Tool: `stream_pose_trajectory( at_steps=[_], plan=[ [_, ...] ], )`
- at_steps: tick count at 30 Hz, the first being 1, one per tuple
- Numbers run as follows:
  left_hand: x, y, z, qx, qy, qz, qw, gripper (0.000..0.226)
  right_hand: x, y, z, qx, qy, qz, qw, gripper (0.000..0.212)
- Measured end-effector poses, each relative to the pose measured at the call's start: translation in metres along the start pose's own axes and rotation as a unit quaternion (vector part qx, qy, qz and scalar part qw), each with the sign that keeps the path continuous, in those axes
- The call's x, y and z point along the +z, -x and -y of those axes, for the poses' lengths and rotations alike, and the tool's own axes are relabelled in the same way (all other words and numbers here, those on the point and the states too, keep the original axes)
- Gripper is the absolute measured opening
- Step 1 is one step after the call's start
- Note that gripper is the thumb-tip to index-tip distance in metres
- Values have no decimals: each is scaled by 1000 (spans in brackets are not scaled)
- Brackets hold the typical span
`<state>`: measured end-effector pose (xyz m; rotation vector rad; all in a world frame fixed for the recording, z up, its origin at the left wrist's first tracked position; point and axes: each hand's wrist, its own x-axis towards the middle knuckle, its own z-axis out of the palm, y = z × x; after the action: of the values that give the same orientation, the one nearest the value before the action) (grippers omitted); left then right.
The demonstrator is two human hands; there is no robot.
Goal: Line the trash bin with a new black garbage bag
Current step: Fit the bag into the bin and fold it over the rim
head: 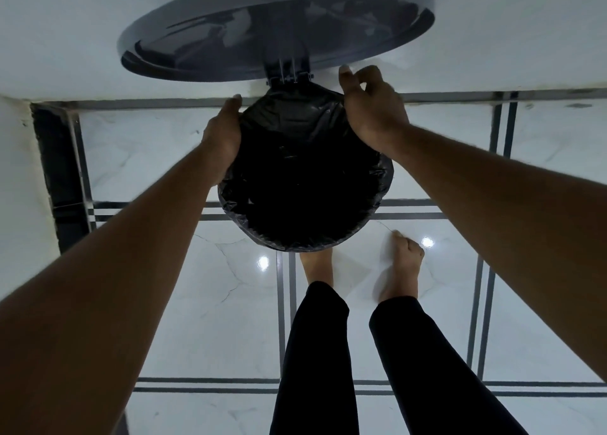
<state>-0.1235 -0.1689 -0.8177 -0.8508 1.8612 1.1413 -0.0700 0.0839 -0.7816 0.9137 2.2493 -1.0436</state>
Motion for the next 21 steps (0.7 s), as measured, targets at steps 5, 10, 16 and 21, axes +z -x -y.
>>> stream_pose_trajectory(
  at_steps=[5,10,16,21],
  plan=[
    [4,16,-12,40,-13,-71,997,45,-4,6,4,72,60,95,991,78],
    [14,51,-12,145,-62,-122,980,34,2,3,-7,60,23,49,997,66],
    [14,29,-21,63,-70,-50,994,66,9,7,-7,43,-37,22,998,73],
    [10,17,-26,45,-96,-5,994,79,2,10,10,81,20,75,994,82]
  ],
)
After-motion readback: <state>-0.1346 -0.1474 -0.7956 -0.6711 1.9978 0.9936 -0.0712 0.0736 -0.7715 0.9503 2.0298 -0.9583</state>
